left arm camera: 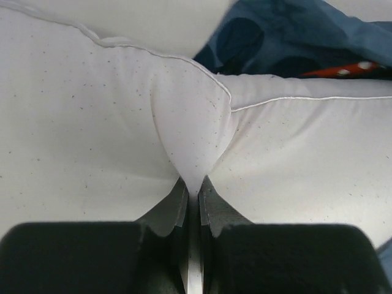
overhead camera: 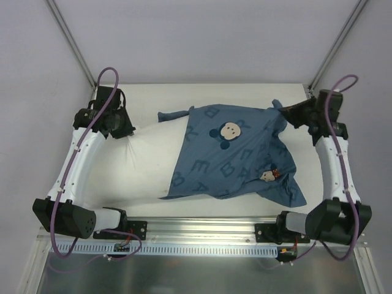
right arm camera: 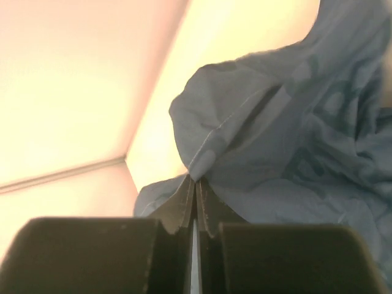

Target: Remove the pillowcase from the pillow

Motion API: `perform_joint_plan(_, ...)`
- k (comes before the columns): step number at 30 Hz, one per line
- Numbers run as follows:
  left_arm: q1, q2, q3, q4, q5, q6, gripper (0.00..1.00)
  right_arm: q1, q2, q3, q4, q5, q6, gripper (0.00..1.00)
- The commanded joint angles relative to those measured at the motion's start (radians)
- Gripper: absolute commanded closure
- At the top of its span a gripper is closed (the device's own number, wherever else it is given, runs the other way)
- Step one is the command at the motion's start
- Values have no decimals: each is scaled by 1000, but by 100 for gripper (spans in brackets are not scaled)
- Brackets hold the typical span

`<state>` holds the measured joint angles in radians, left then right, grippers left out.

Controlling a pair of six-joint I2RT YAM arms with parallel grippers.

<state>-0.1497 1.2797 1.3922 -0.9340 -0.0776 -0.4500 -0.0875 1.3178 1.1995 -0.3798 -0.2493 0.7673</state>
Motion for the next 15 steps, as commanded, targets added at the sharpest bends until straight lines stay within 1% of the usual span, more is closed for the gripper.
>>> perform_joint_plan(1, 47, -25, 114, 29, 10, 54, 100, -168, -152, 107, -109, 53, -86, 99)
perform_joint_plan(3, 70, -19, 146, 29, 32, 65, 100, -227, -198, 150, -145, 44, -121, 99)
perform_joint_plan(4, 100, -14, 186, 26, 57, 68, 100, -271, -207, 173, -181, 36, -134, 99)
perform_joint_plan(5, 119, -7, 208, 18, 70, 68, 100, -287, -212, 217, -198, 36, -144, 99)
perform_joint_plan(7, 145, -2, 266, 11, 79, 74, 100, -326, -227, 256, -244, 47, -177, 99)
perform_joint_plan(8, 195, 6, 284, 0, 111, 77, 100, -337, -235, 273, -254, 56, -184, 99)
perform_joint_plan(12, 292, 33, 343, -19, 143, 99, 100, -405, -253, 261, -269, 76, -194, 99)
perform_joint_plan(15, 370, 78, 367, -20, 195, 111, 100, -484, -241, 229, -275, 65, -186, 99)
